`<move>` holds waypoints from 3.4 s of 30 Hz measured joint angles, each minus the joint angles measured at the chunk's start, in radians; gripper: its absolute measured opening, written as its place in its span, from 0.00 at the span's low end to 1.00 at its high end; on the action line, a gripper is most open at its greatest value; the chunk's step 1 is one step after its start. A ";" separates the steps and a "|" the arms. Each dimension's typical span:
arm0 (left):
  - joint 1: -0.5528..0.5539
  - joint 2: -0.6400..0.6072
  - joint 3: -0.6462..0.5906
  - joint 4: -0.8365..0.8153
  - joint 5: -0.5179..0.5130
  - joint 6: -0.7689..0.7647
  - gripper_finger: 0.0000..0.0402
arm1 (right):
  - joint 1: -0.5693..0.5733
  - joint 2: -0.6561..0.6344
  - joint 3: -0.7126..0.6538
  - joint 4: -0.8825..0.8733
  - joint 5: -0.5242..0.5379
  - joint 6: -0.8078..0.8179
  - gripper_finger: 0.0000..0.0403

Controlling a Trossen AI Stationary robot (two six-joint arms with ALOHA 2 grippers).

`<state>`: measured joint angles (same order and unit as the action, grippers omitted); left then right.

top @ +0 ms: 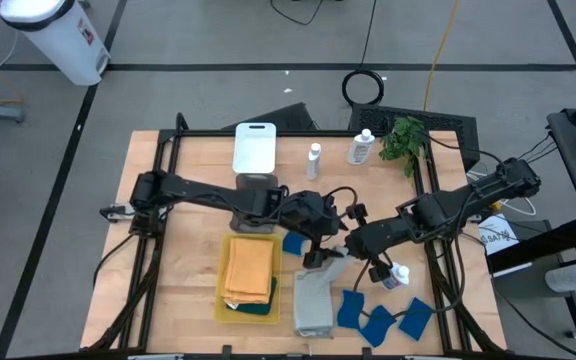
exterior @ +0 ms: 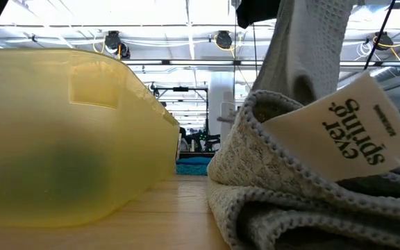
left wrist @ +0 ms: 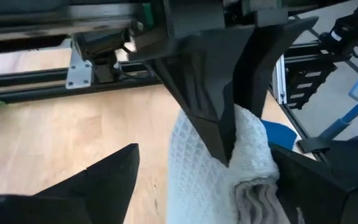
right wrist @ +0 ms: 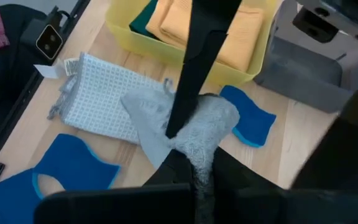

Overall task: Pick & Place Kitchen Items
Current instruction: Put the gray towel into the yellow bin

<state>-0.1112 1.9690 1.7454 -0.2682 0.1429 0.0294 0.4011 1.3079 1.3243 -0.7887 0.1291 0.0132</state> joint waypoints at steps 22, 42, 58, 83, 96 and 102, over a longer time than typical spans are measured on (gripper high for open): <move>-0.005 -0.016 0.000 -0.063 -0.002 -0.024 0.09 | 0.000 -0.005 0.000 -0.026 0.050 0.024 0.01; -0.016 -0.166 -0.001 -0.218 -0.327 0.020 0.04 | 0.005 -0.257 -0.029 -0.221 0.269 0.158 0.54; -0.063 -0.318 -0.009 -0.163 -0.379 0.076 0.04 | -0.010 -0.524 -0.742 0.915 0.307 -0.249 0.59; -0.109 -0.334 -0.009 -0.150 -0.361 0.088 0.04 | -0.266 -0.179 -0.874 1.718 -0.269 -0.035 0.67; -0.107 -0.334 -0.009 -0.151 -0.380 0.082 0.04 | -0.263 -0.057 -0.806 1.812 -0.255 -0.024 0.62; -0.095 -0.334 -0.009 -0.146 -0.381 0.073 0.04 | -0.257 0.002 -0.805 1.901 -0.187 -0.029 0.47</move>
<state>-0.2059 1.6352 1.7363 -0.4145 -0.2379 0.1022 0.1444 1.3098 0.5194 1.1123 -0.0583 -0.0155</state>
